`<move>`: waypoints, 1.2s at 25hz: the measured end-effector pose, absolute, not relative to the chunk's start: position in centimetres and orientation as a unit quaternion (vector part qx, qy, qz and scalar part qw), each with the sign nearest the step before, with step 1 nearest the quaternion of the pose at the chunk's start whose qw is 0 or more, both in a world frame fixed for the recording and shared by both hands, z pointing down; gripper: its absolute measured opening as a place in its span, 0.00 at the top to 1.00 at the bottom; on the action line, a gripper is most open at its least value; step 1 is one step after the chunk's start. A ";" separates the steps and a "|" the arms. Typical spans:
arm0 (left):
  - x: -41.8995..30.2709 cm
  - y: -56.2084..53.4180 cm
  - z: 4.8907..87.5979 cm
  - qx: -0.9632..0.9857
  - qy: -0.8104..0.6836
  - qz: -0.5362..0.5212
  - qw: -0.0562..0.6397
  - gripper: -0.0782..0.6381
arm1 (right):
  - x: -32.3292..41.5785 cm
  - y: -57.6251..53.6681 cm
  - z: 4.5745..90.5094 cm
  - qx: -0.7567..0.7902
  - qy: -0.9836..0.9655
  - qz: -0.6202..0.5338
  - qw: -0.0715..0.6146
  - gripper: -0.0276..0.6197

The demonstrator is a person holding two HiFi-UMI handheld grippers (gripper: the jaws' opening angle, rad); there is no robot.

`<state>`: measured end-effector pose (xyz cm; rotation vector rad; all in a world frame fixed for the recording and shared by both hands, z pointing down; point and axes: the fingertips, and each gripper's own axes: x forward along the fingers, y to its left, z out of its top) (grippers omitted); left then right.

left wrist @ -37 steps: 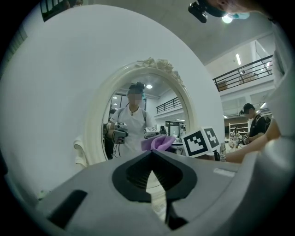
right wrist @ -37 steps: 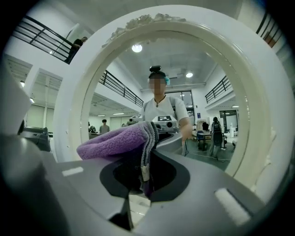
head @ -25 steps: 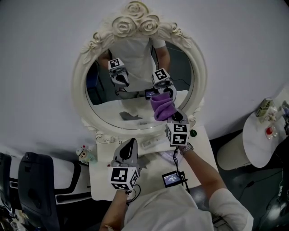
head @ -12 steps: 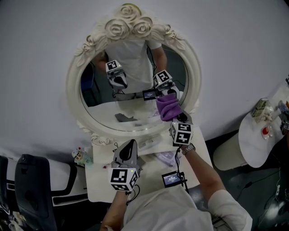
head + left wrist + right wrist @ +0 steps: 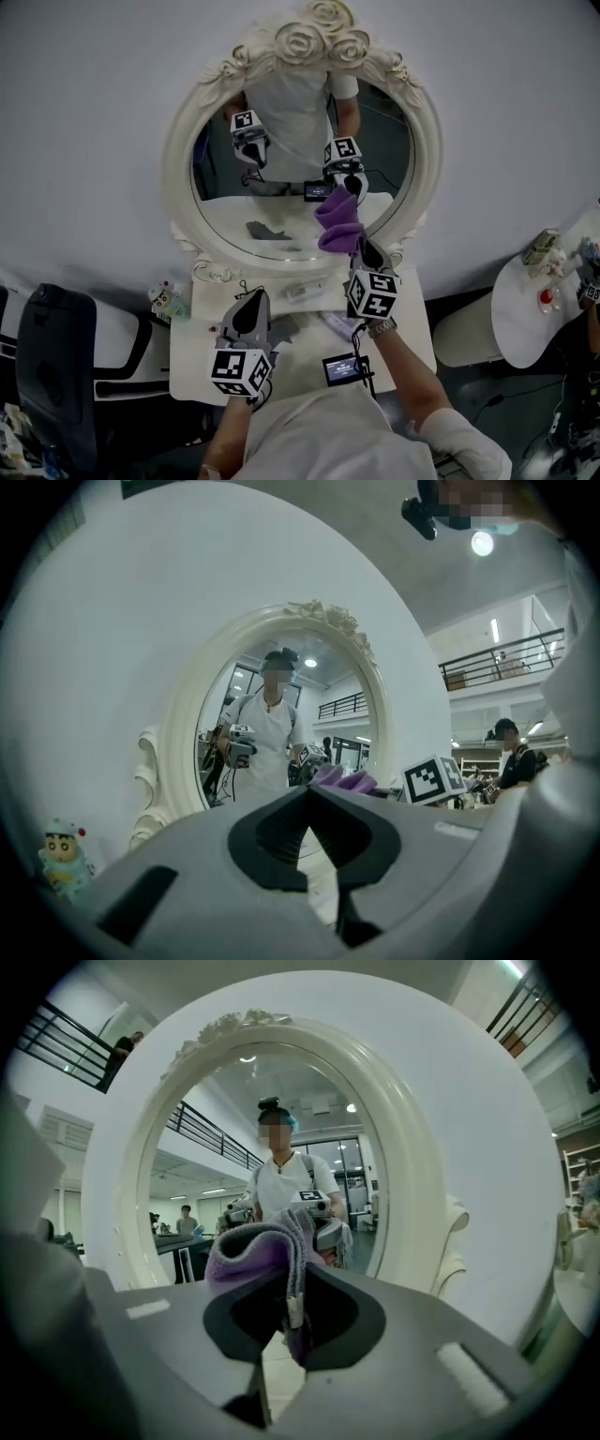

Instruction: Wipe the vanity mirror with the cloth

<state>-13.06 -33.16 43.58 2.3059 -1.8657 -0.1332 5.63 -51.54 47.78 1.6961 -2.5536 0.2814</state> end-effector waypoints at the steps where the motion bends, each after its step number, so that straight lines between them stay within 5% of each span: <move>1: -13.3 -32.7 43.7 0.772 -0.628 -0.052 0.088 0.88 | 4.5 -51.1 48.0 0.540 -0.836 0.086 0.033 0.89; 18: -18.1 -27.0 46.5 0.706 -0.702 -0.009 0.096 0.89 | -14.2 -47.3 54.3 0.387 -0.910 0.118 0.089 0.89; 30: -20.8 -24.2 47.8 0.662 -0.742 0.017 0.107 0.88 | -16.8 -48.8 55.7 0.430 -0.896 0.097 0.063 0.89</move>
